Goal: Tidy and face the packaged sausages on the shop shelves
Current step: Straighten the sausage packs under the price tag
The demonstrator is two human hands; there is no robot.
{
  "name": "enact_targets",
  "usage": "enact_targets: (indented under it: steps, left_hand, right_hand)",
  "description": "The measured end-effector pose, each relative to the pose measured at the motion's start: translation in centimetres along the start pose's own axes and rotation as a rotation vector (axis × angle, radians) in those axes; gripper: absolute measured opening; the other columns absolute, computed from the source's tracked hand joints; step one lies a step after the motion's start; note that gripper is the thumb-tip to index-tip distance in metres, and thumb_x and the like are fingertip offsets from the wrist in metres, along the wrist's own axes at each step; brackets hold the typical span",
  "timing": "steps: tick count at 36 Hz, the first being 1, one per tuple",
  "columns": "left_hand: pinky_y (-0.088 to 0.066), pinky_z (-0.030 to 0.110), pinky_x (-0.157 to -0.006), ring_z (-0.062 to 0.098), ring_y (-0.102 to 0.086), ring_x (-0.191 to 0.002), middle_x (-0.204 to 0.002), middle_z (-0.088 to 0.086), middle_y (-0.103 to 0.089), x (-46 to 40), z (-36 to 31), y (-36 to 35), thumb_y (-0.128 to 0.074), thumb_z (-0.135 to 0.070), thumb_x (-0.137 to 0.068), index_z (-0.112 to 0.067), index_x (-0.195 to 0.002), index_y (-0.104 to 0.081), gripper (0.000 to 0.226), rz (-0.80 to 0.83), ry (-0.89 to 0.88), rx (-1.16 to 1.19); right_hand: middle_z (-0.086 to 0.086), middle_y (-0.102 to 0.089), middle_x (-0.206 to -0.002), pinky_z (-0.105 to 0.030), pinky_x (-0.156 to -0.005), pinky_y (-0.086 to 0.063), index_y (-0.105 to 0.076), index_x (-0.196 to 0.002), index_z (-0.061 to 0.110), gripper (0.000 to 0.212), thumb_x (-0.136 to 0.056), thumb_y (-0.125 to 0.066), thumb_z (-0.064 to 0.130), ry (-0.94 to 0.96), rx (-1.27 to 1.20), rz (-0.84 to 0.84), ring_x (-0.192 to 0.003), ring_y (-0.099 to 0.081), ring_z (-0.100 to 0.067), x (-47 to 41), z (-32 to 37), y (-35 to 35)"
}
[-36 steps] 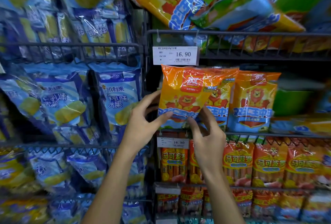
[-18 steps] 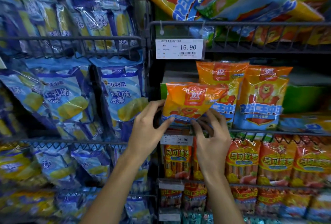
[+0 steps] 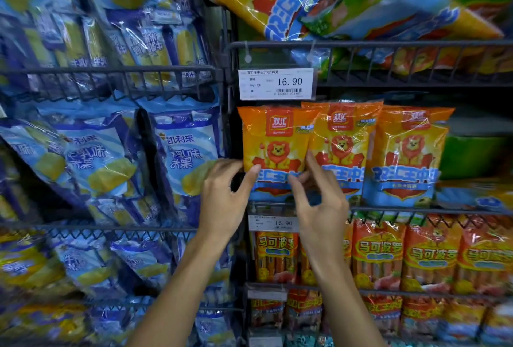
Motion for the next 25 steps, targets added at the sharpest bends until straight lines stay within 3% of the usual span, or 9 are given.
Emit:
enact_targets:
  steps: [2, 4, 7, 10, 12, 15, 18, 21, 25]
  left_hand:
    - [-0.047, 0.024, -0.090, 0.000, -0.053, -0.102, -0.105, -0.007, -0.063, 0.5, -0.4, 0.3, -0.063, -0.043, -0.099, -0.011, -0.108, -0.075, 0.035, -0.063, -0.028, -0.067]
    - [-0.049, 0.031, -0.101, 0.008, -0.058, -0.117, -0.120, -0.004, -0.066, 1.5, -0.5, 0.6, -0.069, -0.035, -0.098, -0.010, -0.127, -0.069, 0.038, -0.151, -0.052, -0.056]
    - [-0.043, 0.037, -0.116, 0.015, -0.048, -0.141, -0.148, 0.002, -0.053, 3.2, -1.3, 0.4, -0.075, -0.010, -0.095, -0.007, -0.146, -0.052, 0.057, -0.218, -0.190, -0.032]
    - [-0.037, 0.043, -0.120, 0.026, -0.039, -0.149, -0.157, 0.011, -0.043, 3.8, -2.8, -1.0, -0.068, 0.009, -0.093, -0.008, -0.149, -0.048, 0.062, -0.149, -0.397, -0.115]
    - [-0.029, 0.041, -0.125, 0.032, -0.030, -0.154, -0.163, 0.009, -0.036, 3.5, -2.6, -2.0, -0.062, 0.013, -0.093, -0.013, -0.150, -0.050, 0.064, -0.067, -0.392, -0.176]
    - [-0.025, 0.036, -0.126, 0.031, -0.019, -0.157, -0.167, 0.004, -0.030, 3.0, -2.4, -2.6, -0.061, 0.011, -0.092, -0.017, -0.153, -0.046, 0.069, 0.020, -0.356, -0.268]
    - [-0.031, 0.048, -0.122, 0.032, -0.016, -0.158, -0.167, 0.005, -0.030, 2.9, -3.2, -2.2, -0.063, 0.001, -0.094, -0.018, -0.150, -0.051, 0.061, 0.035, -0.373, -0.328]
    - [-0.025, 0.050, -0.125, 0.032, -0.015, -0.158, -0.168, 0.005, -0.027, 3.3, -4.5, -3.0, -0.056, -0.019, -0.103, -0.020, -0.153, -0.047, 0.051, 0.089, -0.445, -0.358]
    - [-0.016, 0.055, -0.127, 0.033, -0.005, -0.159, -0.172, 0.005, -0.012, 3.3, -4.7, -5.3, -0.051, -0.037, -0.104, -0.021, -0.161, -0.029, 0.064, 0.207, -0.459, -0.446]
  right_hand:
    - [0.006, -0.059, -0.100, -0.019, -0.089, -0.051, -0.054, -0.146, 0.018, 0.053, -0.096, -0.070, 0.015, 0.023, 0.050, -0.002, -0.094, -0.059, -0.004, 0.6, -0.7, 0.0]
    - [0.005, -0.059, -0.110, -0.023, -0.090, -0.053, -0.057, -0.143, 0.020, 0.049, -0.096, -0.069, 0.016, 0.060, 0.105, -0.033, -0.101, -0.060, -0.006, 1.2, -1.0, 0.6]
    - [0.002, -0.061, -0.128, -0.024, -0.105, -0.047, -0.059, -0.141, 0.018, 0.049, -0.095, -0.071, 0.009, 0.142, 0.160, -0.046, -0.122, -0.058, -0.013, 1.9, -0.7, 1.0]
    - [0.005, -0.054, -0.148, -0.025, -0.120, -0.032, -0.057, -0.144, 0.017, 0.050, -0.096, -0.069, 0.010, 0.222, 0.269, 0.049, -0.144, -0.043, -0.017, 2.2, -0.4, 0.0]
    - [0.010, -0.042, -0.159, -0.033, -0.125, -0.025, -0.050, -0.150, 0.022, 0.054, -0.098, -0.066, 0.019, 0.224, 0.360, 0.144, -0.154, -0.027, -0.016, 2.4, -0.8, -1.0]
    - [0.017, -0.032, -0.164, -0.046, -0.128, -0.014, -0.043, -0.154, 0.027, 0.059, -0.099, -0.065, 0.030, 0.227, 0.452, 0.216, -0.158, -0.012, -0.015, 2.4, -1.2, -1.3]
    - [0.020, -0.031, -0.164, -0.043, -0.128, -0.005, -0.042, -0.155, 0.029, 0.062, -0.098, -0.067, 0.035, 0.212, 0.438, 0.186, -0.159, -0.010, -0.017, 1.8, -0.7, 0.1]
    - [0.014, -0.022, -0.169, -0.041, -0.129, -0.003, -0.036, -0.158, 0.026, 0.064, -0.101, -0.061, 0.039, 0.197, 0.429, 0.169, -0.159, -0.007, -0.019, 1.2, -0.3, 1.0]
    - [0.013, -0.012, -0.171, -0.048, -0.129, -0.005, -0.026, -0.161, 0.025, 0.067, -0.103, -0.053, 0.044, 0.174, 0.461, 0.248, -0.159, 0.000, -0.019, 0.4, -1.3, 1.0]
Point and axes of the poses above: each hand's wrist, its own x-axis away from the middle knuckle, its own y-axis out of the back of the hand, z = x × y, the point moved 9 cm from there along -x, towards the middle knuckle
